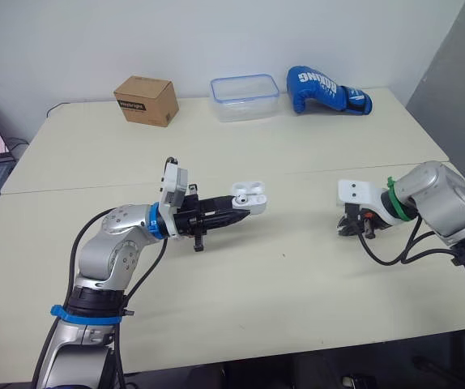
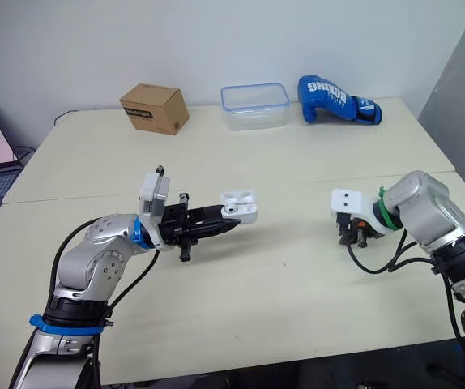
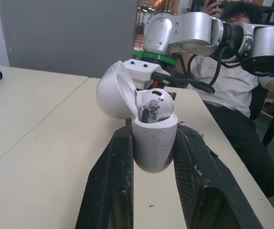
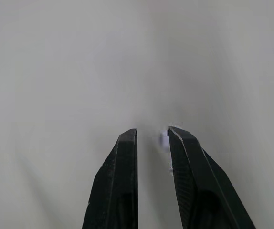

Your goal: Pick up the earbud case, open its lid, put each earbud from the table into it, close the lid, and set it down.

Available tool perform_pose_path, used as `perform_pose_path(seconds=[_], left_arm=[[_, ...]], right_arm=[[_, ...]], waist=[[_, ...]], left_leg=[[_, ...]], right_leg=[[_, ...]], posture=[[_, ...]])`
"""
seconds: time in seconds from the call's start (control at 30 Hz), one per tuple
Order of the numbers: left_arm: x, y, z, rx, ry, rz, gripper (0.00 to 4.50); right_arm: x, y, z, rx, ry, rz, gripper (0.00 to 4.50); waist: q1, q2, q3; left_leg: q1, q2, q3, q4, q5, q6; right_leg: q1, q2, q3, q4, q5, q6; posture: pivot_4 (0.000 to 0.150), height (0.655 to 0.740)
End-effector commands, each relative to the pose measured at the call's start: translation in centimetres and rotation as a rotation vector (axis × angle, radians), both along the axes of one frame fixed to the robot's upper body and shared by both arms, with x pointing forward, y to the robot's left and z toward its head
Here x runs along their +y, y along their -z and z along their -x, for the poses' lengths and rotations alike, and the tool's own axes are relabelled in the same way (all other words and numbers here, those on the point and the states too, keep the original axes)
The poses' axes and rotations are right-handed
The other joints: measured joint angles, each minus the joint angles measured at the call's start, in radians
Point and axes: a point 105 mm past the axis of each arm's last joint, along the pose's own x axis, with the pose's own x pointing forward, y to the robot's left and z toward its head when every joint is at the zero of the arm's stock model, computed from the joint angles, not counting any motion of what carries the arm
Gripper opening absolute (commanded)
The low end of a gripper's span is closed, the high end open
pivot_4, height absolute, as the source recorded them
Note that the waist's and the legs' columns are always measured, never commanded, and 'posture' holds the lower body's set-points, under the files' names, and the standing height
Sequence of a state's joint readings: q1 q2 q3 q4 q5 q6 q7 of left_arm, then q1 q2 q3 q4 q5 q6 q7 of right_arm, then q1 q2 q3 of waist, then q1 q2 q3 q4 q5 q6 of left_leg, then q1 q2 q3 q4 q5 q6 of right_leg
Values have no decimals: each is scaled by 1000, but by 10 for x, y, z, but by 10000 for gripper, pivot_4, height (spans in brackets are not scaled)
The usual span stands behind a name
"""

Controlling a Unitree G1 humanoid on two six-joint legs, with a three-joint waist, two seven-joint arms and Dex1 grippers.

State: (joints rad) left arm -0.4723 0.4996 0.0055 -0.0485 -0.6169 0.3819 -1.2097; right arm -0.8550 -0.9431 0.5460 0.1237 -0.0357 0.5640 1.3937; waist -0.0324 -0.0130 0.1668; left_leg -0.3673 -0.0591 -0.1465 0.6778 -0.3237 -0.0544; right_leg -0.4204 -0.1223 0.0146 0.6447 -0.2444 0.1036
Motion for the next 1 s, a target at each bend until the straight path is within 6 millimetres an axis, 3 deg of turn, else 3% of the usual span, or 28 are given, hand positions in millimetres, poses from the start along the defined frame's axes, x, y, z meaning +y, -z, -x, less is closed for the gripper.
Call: perform_pose_path(seconds=[0.03,0.23,0.57,0.83,0.93,1.0], left_arm=[[0,-11,4,-60,2,4,8022],[2,-10,5,-59,-11,1,8022],[0,-9,5,-59,-10,2,8022],[-3,-9,4,-59,-2,10,8022],[-3,-9,4,-57,-4,9,8022],[-3,-8,5,-56,-5,8,8022]], right_arm=[[4,-5,-2,-33,-43,35,10067],[4,-3,-6,-44,-14,21,10067],[4,-25,-9,-80,50,9,10067],[1,-16,-13,-75,138,56,10067],[0,-16,-15,-80,161,51,16127],[0,-17,-17,-90,182,44,22722]], waist=[[0,0,0],[1,0,0],[1,0,0],[1,0,0],[2,0,0],[1,0,0]], left_leg=[[0,0,0,0,0,0],[0,0,0,0,0,0],[0,0,0,0,0,0],[0,0,0,0,0,0],[0,0,0,0,0,0],[0,0,0,0,0,0]], right_leg=[[0,0,0,0,0,0],[0,0,0,0,0,0],[0,0,0,0,0,0],[0,0,0,1,0,0],[0,0,0,0,0,0],[0,0,0,0,0,0]], posture=[[1500,7307],[1500,7307],[1500,7307],[1500,7307],[1500,7307],[1500,7307]])
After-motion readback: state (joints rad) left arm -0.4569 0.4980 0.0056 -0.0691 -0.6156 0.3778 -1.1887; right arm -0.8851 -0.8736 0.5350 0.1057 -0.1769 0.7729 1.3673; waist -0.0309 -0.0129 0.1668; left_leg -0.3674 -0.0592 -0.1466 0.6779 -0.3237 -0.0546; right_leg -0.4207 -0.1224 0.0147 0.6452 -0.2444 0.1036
